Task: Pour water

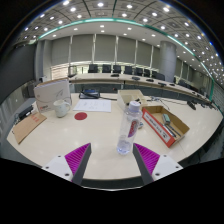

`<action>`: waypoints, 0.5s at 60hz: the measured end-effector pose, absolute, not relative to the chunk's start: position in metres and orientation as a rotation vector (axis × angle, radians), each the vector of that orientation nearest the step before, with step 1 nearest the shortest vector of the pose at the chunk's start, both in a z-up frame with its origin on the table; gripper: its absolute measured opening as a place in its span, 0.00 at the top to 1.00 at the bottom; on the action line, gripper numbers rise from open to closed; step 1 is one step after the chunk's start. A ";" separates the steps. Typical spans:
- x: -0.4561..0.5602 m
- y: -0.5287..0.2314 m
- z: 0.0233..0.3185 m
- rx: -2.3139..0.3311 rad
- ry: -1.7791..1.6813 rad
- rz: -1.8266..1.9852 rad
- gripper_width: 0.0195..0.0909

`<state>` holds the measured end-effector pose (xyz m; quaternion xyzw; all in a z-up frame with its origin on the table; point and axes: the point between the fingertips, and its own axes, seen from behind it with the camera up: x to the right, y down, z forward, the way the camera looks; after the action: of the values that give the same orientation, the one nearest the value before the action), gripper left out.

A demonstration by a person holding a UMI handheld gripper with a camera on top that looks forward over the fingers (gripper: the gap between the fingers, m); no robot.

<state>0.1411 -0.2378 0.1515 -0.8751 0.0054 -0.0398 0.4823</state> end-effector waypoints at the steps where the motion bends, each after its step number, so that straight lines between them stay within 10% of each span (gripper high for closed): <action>1: 0.148 -0.235 0.148 -2.131 0.015 -0.097 0.07; 30: 0.212 -0.114 0.080 -2.012 -0.015 -0.024 0.18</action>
<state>0.2117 -0.1144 0.0803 -0.8446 -0.0061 -0.0101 0.5352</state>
